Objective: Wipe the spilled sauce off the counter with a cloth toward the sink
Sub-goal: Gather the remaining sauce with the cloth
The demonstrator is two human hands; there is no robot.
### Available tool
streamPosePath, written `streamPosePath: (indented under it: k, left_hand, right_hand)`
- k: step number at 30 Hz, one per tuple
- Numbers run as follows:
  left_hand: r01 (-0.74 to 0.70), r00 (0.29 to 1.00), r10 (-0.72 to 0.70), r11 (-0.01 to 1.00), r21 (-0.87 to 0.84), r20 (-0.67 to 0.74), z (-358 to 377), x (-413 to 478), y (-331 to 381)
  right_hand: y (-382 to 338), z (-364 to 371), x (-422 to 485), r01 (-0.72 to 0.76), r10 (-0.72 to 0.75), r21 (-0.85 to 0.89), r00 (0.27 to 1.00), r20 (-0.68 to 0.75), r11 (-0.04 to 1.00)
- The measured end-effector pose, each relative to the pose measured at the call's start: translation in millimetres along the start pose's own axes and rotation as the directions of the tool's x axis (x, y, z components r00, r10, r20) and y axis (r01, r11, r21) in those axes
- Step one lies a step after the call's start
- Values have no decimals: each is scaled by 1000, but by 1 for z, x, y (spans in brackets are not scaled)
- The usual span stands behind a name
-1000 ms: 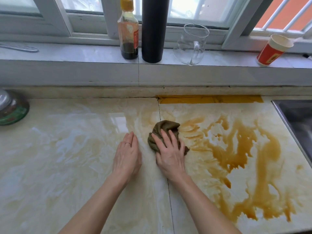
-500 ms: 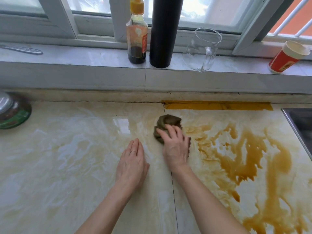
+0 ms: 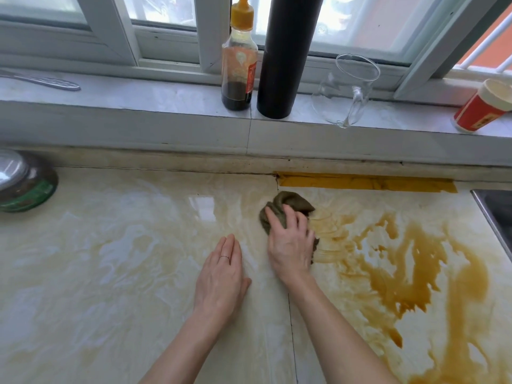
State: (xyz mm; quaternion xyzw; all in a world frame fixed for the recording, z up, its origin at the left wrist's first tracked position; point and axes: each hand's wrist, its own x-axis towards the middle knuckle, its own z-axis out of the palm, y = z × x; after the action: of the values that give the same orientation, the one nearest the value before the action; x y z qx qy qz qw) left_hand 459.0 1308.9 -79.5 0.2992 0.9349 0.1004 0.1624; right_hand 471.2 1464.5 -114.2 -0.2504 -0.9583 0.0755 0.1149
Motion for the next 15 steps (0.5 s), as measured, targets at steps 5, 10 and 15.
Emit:
streamPosePath:
  k: [5, 10, 15]
  left_hand:
    - [28, 994, -39, 994, -104, -105, 1, -5, -2]
    - [137, 971, -158, 983, -119, -182, 6, 1, -11]
    - [240, 967, -249, 962, -131, -56, 0, 2, -18]
  right_hand:
    - [-1, -14, -26, -41, 65, 181, 990, -128, 983]
    - [-52, 5, -23, 262, -250, 164, 964, -93, 951]
    - [-28, 11, 30, 96, -94, 71, 995, -34, 993]
